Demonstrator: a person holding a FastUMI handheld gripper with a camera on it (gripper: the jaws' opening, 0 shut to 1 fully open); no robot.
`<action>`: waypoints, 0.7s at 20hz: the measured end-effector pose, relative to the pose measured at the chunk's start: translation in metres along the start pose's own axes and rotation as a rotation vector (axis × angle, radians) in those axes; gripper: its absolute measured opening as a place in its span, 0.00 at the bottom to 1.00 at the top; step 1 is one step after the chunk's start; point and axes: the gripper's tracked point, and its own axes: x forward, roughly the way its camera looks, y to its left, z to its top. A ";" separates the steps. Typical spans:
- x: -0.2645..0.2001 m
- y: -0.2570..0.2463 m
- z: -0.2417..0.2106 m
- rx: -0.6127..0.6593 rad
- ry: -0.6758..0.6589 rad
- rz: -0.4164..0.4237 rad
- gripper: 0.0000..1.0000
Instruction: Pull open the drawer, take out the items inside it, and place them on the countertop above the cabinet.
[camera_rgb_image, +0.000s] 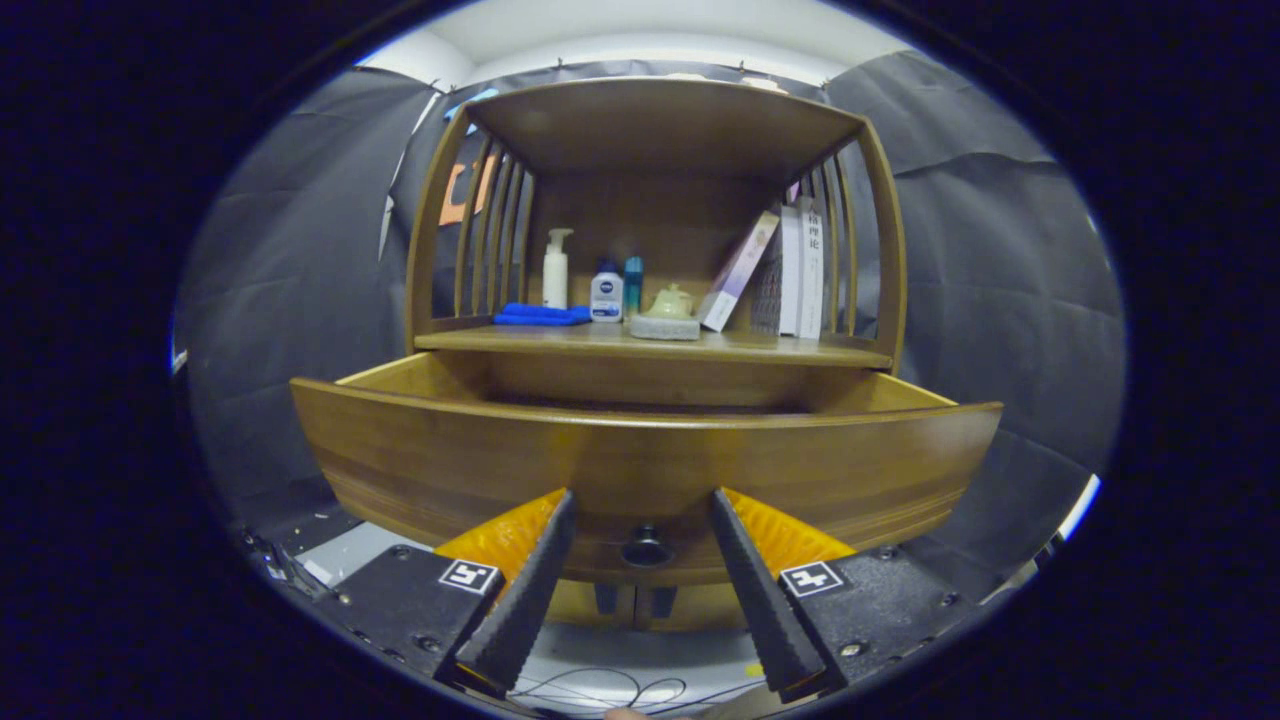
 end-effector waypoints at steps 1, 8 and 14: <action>0.008 -0.001 0.003 -0.001 -0.002 -0.006 0.88; 0.055 0.002 0.013 0.004 0.026 -0.017 0.88; 0.086 0.002 0.018 -0.026 0.026 -0.037 0.88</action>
